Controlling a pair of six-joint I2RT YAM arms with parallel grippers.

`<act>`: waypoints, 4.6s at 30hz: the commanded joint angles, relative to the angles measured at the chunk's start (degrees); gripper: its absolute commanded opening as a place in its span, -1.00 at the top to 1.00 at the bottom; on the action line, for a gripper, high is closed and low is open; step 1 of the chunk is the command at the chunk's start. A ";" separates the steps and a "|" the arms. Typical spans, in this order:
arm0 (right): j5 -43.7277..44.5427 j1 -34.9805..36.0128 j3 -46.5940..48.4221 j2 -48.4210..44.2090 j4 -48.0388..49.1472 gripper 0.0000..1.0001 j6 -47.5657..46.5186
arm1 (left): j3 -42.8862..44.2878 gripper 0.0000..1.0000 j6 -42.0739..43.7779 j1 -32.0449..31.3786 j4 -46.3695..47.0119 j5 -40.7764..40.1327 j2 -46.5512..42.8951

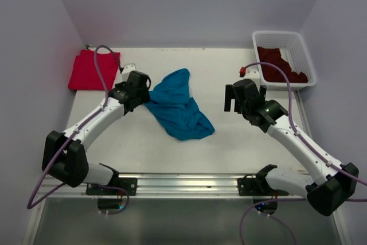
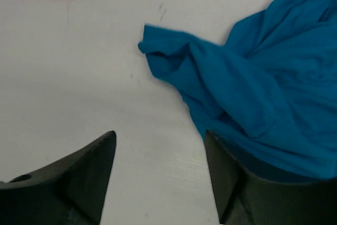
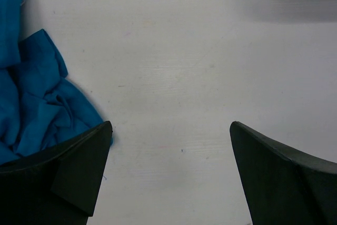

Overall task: Fold and stack the t-shirts
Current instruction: Flatten the tshirt out

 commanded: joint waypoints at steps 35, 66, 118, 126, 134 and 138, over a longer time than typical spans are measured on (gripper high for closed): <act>-5.30 -0.01 0.55 3.14 2.50 -0.97 0.27 | 5.36 0.98 29.09 -4.36 19.05 13.05 21.31; -7.40 0.07 -1.03 4.63 3.99 -0.97 -0.08 | -12.82 -1.00 -12.25 15.15 18.50 8.27 -6.02; -7.23 0.07 -3.14 2.78 4.52 -0.97 0.27 | 19.89 1.00 29.53 0.48 7.80 15.14 14.15; -7.67 0.07 -3.06 3.84 6.01 -0.97 0.44 | 25.39 1.00 31.19 0.30 4.91 23.21 4.71; -6.44 0.07 -2.70 4.37 6.10 -0.97 0.18 | 33.57 1.00 29.71 -1.02 -8.05 24.22 0.05; -5.47 0.07 -2.53 5.24 6.37 -0.97 -0.43 | 23.79 1.00 22.44 -1.37 -18.11 23.76 -4.23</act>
